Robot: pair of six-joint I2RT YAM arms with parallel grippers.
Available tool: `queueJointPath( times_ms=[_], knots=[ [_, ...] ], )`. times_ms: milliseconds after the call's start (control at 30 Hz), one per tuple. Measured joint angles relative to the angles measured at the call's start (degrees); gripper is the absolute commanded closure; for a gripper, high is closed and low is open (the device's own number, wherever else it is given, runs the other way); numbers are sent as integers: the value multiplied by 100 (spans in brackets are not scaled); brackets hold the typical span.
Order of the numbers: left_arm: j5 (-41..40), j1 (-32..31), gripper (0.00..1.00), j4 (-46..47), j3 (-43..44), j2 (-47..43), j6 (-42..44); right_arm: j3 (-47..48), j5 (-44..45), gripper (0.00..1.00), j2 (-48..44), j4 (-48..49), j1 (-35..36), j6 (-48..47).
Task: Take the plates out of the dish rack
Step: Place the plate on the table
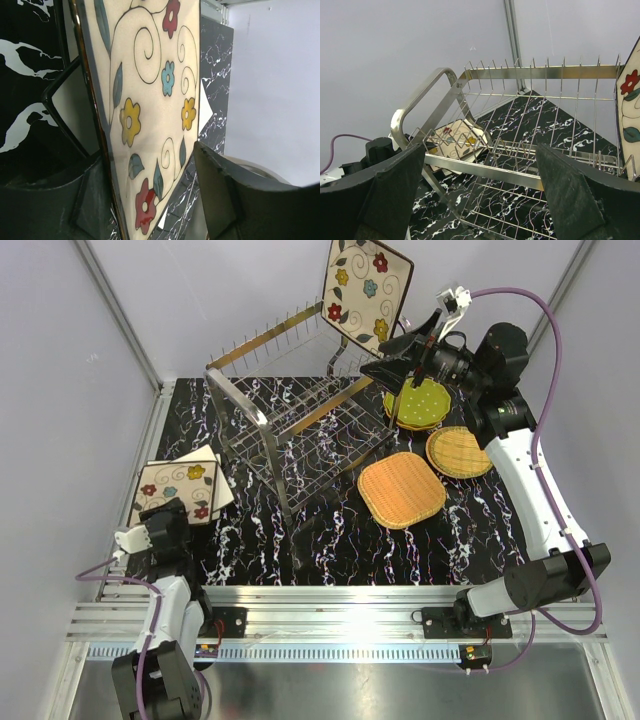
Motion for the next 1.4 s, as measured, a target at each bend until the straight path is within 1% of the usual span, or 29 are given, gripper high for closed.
queueJointPath(
  times_ms=[233, 400, 533, 700, 800, 1167, 1400],
  knots=[
    [76, 0, 26, -114, 0, 0, -4, -20, 0, 0, -2, 0, -2, 0],
    [92, 0, 23, -116, 11, 2, -26, -39, 2, 0, -2, 0, -2, 4],
    [105, 0, 18, -149, 72, 85, -59, -39, 0, 0, -2, 0, -2, 9],
    [118, 0, 13, -341, 282, 264, -87, -39, 0, 0, -2, 0, -7, 15],
    [122, 0, 10, -610, 527, 450, -122, -39, 0, 0, -2, 0, -7, 17],
    [212, 0, 7, -1333, 1241, 1128, -157, -39, 2, 0, -2, 0, -9, 15],
    [452, 7, 5, -1672, 1746, 1729, -155, -39, 2, 0, -2, 0, -22, 15]
  ],
)
